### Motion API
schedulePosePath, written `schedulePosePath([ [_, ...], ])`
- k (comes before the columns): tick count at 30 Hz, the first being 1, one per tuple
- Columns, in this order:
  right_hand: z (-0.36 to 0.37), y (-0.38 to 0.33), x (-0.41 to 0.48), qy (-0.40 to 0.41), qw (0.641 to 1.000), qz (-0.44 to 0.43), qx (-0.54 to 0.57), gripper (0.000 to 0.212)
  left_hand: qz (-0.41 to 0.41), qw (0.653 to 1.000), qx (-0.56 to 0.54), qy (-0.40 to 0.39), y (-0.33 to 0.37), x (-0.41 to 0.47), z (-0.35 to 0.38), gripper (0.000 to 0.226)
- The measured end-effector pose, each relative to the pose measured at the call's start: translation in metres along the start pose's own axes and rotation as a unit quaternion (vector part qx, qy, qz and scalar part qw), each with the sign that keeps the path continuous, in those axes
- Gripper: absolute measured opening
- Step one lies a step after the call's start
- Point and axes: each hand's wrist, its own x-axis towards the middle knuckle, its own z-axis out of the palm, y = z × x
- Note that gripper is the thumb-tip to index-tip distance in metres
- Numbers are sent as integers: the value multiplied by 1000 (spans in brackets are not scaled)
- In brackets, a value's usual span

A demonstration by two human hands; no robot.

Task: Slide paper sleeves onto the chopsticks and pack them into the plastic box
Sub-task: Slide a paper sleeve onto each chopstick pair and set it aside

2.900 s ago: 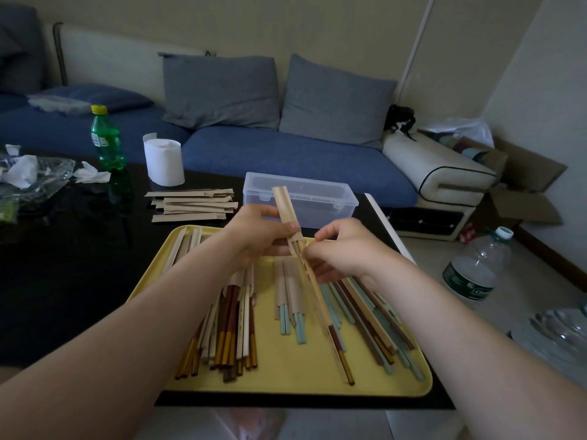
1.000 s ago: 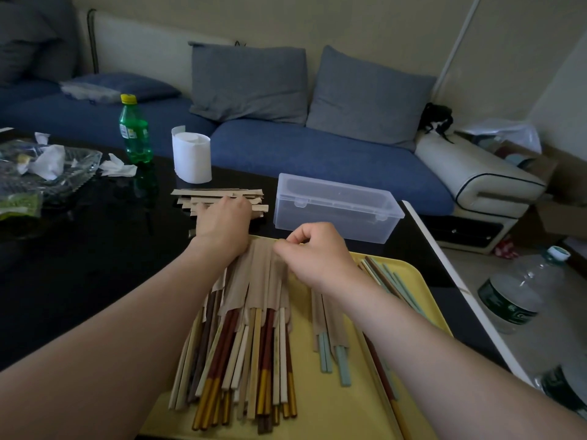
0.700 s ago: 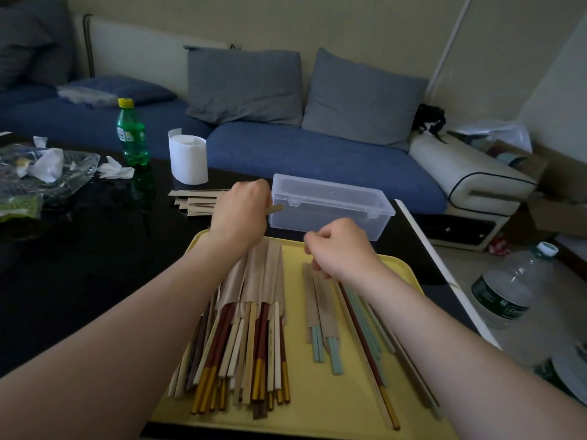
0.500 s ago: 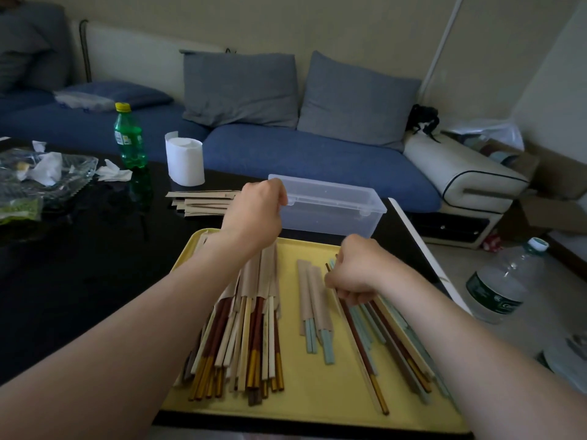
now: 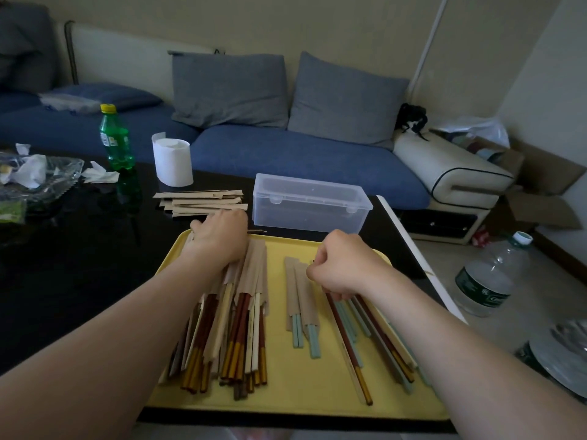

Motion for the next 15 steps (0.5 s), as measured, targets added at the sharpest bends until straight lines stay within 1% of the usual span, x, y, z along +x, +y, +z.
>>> schedulePosePath([
  [3,1,0,4,-9,1000,11,-13,21,17,999,14,35,-3,0,-1,33],
  [5,0,0,5,-20,999,29,-15,17,27,998,25,60,-4,-1,-1,28],
  [7,-3,1,4,-46,997,56,-16,12,45,995,23,86,-3,0,0,25],
  [9,-7,-1,0,-88,992,91,-16,10,72,991,-2,112,-1,0,-1,28],
  [12,-10,-3,-8,-143,982,125,-10,23,98,985,-50,129,8,-3,-3,43],
  [13,-9,-3,-10,-154,980,130,-1,26,96,985,-69,123,11,-4,-4,46],
  [15,-8,-4,-14,-168,976,136,15,28,88,985,-115,92,16,-5,-7,45],
])
